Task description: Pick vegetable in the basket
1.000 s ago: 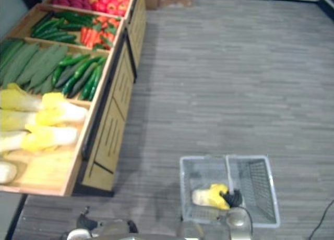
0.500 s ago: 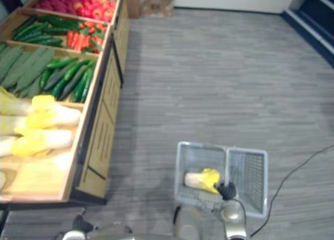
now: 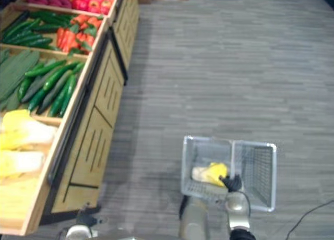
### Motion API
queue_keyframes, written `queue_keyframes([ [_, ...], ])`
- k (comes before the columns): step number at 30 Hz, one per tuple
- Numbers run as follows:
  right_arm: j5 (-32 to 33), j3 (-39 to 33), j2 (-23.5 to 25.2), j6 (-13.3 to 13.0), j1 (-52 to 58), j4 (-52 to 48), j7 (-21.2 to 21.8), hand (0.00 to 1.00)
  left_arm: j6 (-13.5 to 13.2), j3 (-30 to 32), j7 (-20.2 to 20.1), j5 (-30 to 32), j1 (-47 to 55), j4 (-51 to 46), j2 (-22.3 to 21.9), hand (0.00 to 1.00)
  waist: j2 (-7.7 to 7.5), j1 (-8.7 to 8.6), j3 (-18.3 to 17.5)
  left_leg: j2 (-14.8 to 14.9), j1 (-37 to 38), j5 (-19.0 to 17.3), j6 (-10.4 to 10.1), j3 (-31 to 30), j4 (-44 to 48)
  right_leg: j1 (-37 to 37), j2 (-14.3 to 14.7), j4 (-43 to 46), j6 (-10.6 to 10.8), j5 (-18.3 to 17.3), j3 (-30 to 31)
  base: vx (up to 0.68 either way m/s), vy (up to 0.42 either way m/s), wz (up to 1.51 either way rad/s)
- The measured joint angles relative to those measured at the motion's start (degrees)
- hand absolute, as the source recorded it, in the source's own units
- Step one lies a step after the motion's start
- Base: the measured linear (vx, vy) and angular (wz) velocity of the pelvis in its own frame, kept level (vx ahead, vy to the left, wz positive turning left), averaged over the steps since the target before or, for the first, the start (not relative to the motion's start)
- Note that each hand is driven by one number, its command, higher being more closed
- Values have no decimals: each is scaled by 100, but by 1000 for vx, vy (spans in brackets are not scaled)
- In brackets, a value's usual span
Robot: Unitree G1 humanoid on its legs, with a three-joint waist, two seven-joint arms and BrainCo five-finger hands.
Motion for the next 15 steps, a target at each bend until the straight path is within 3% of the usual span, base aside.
queue_keyframes([
  [2,2,36,0,2,160,0,7,100,9,19,25,-15,32,-4,-72,0,14,8,-5,195,-538,696,155,-120,951,364,42,-147,-88,-152,-225,320,-311,50],
  [3,5,85,2,7,253,0,9,100,0,33,91,-174,81,-50,-94,0,-19,40,23,375,-754,1262,286,-77,1435,756,118,-421,-158,-206,-391,419,-299,46],
  [5,5,116,-17,16,394,2,0,100,-8,77,116,-243,81,-176,-92,0,-42,123,40,460,-1154,670,334,96,2433,1259,244,-818,-285,-278,-482,301,-185,29],
  [7,5,150,-132,39,498,11,-2,100,-40,90,113,-404,75,-315,-107,0,-51,167,45,100,-1754,-56,485,382,2968,1870,341,-1427,-236,-243,-686,239,-150,25],
  [8,5,152,-161,53,516,11,-3,100,-45,100,112,-422,81,-353,-113,0,-51,181,45,0,-1902,-151,500,470,2897,1991,354,-1536,-189,-211,-768,265,-132,27],
  [10,5,50,-197,64,510,74,-2,100,-44,153,107,-431,71,-444,-150,0,-57,311,49,-288,-2186,-258,487,881,2173,2264,381,-1766,-131,-154,-836,257,-26,4],
  [11,2,-42,-214,65,502,80,-1,100,-35,162,105,-429,92,-449,-185,0,-58,360,50,-564,-2235,-210,507,1105,1213,2442,383,-1939,-87,-129,-871,385,65,-2],
  [12,-3,-59,-238,64,509,77,-2,100,-11,191,101,-429,181,-434,-220,0,-42,359,41,-853,-2184,117,572,1237,39,2667,415,-2156,13,-71,-920,406,88,1],
  [13,-5,-68,-249,63,517,76,-2,100,1,194,101,-428,227,-433,-229,0,-13,358,30,-952,-2172,368,605,1298,-513,2779,471,-2284,57,-46,-933,371,123,-4],
  [14,-15,-71,-294,63,556,73,-1,100,10,206,101,-421,363,-429,-256,0,163,390,-5,-1019,-2200,818,733,1294,-1407,3030,700,-2547,169,-25,-926,391,154,-16],
  [15,-15,-65,-288,68,559,80,0,100,14,241,100,-412,418,-394,-248,0,236,443,6,-975,-2230,1013,972,1251,-1462,3198,801,-2623,314,-107,-862,396,166,-28],
])
